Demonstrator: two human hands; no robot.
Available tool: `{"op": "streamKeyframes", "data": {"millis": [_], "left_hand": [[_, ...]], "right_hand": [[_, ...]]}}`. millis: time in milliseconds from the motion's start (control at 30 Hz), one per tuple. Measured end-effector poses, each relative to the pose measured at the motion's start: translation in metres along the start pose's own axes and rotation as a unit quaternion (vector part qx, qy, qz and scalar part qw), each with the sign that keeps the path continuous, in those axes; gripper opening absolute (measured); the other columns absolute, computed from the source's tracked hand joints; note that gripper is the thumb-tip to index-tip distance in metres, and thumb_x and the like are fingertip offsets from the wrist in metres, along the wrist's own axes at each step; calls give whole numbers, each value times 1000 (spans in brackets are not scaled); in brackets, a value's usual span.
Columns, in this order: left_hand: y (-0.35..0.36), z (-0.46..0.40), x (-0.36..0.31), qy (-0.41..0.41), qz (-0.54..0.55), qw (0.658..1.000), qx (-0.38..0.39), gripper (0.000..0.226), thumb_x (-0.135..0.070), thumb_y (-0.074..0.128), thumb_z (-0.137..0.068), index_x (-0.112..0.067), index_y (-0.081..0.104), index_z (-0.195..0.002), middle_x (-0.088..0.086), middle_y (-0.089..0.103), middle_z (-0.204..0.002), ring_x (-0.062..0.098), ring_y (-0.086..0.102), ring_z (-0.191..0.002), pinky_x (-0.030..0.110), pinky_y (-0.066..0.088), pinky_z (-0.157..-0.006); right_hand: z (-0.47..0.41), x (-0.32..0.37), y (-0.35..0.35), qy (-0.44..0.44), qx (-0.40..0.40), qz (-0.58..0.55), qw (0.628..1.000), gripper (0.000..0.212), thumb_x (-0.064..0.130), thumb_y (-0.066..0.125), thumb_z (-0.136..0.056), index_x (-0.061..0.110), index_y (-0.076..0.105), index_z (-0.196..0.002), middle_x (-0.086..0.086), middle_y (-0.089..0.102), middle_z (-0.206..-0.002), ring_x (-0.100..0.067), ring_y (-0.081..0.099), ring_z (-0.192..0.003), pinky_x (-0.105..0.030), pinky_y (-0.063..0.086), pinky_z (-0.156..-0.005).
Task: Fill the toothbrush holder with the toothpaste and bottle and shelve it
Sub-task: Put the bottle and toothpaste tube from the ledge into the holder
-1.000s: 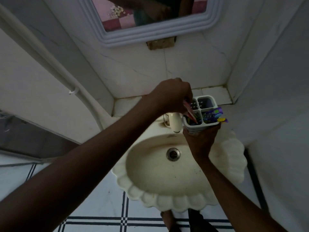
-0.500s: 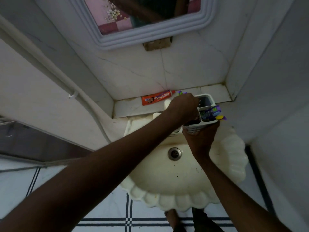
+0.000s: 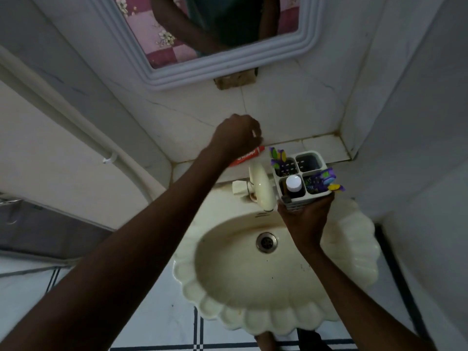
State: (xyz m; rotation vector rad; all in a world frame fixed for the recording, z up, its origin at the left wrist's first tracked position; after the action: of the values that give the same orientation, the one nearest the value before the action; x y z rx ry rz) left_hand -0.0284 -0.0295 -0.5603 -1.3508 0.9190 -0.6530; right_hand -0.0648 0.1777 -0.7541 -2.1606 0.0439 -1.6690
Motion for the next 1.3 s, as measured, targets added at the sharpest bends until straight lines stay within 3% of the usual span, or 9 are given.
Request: {"op": "streamKeyframes", "data": {"millis": [100,333,633,833,933,1033,1133,1200,1300], "left_hand": [[29,-7,41,-31,10,999,42,39,-34,68,-86,-13,68,-119,11,71,-117,28,67,-105,37,53,-93],[116,-20,72,-112,44,983,135,69,-34,65,-89,-11,37,-148,21,49,-142,39,49,-129,42,42,-104],[142,-23,72,-166,-33,984,55,50,-38,60,-88,-2,55,-121,23,57,-119,41,54,-112,42,46,-86],[126,-28,69,-181,93,975,92,38,-36,72,-82,-8,69,-108,12,70,-109,20,60,-87,29,44,-73],[83,-37,58,-159,147,975,59,35,-30,71,-85,-11,69,-115,8,71,-111,14,60,-84,23,46,-72],[22,-44,32,-75,211,974,47,35,-23,68,-88,-13,65,-121,7,70,-116,16,67,-94,28,56,-83],[-23,-46,-9,76,107,990,50,31,-24,67,-89,-15,68,-119,4,72,-113,5,61,-90,9,41,-73],[-35,-47,-38,152,23,987,51,27,-26,67,-88,-16,72,-112,2,73,-108,6,62,-90,14,39,-75],[-30,-46,-75,181,-90,976,75,23,-24,68,-85,-21,74,-107,-1,75,-104,15,68,-95,25,42,-73]], "right_hand": [[-1,1,1,-4,-7,13,1000,113,32,96,-64,0,26,-147,-20,54,-138,-34,57,-125,-24,43,-100],[-1,-2,3,-36,-17,50,998,112,30,96,-65,-7,28,-145,-23,54,-139,-35,57,-128,-25,43,-105],[-1,-9,5,-39,-13,93,995,116,38,94,-64,-8,26,-145,-27,55,-135,-40,60,-124,-40,54,-101],[-1,-10,5,-26,-4,82,996,118,40,94,-62,-1,24,-146,-26,54,-137,-41,58,-126,-47,55,-102],[-2,-11,5,-17,-3,65,998,115,43,92,-63,0,25,-146,-25,54,-138,-40,58,-128,-46,54,-104],[-1,-9,4,-16,0,50,999,112,44,91,-65,0,25,-146,-24,54,-137,-39,59,-126,-40,53,-103],[-1,-5,2,-12,-2,38,999,108,51,85,-68,5,25,-145,-24,55,-135,-39,59,-124,-37,54,-99],[-1,-4,2,-13,4,23,1000,110,46,89,-66,4,26,-146,-22,54,-137,-35,58,-126,-26,48,-102],[-1,-4,2,-21,12,33,999,113,40,94,-65,-2,28,-146,-20,53,-138,-32,57,-129,-3,32,-107]]}}
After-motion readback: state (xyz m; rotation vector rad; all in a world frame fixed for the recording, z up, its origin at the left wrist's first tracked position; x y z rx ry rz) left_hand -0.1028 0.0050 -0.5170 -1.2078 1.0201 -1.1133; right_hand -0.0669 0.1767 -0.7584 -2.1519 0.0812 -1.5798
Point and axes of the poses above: each hand's wrist, its own z-axis away from the middle knuckle, its own y-axis out of the palm, x = y × z, the point moved 3 cm from there along -z, towards the middle knuckle
